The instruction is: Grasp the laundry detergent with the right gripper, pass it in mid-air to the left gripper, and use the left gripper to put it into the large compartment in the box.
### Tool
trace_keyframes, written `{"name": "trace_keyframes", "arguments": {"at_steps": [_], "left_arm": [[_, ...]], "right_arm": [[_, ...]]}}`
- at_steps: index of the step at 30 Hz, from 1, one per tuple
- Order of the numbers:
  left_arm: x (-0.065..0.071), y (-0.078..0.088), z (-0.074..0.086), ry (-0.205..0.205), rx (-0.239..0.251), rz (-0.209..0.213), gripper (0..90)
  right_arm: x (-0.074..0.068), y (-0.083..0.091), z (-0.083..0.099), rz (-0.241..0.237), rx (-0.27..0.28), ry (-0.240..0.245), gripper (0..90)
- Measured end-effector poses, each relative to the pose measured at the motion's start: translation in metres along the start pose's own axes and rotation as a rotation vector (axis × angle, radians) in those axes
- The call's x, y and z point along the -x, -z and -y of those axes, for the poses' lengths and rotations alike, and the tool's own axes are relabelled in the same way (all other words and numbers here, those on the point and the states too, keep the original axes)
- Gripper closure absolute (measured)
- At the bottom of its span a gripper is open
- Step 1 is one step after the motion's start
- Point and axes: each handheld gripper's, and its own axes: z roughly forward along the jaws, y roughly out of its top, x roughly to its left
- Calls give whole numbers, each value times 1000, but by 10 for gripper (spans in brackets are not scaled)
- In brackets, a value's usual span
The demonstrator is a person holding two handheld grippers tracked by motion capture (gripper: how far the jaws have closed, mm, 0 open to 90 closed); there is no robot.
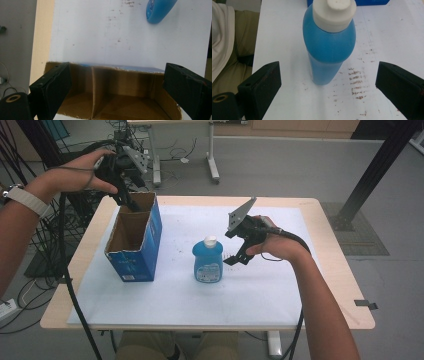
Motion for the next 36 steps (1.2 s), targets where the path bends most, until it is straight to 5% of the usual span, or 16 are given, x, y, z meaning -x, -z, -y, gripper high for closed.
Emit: {"name": "trace_keyframes", "arguments": {"at_steps": [36], "left_arm": [[0, -5, -4, 4, -7, 2, 92]], "right_arm": [[4, -15, 10, -6, 44, -2, 60]]}}
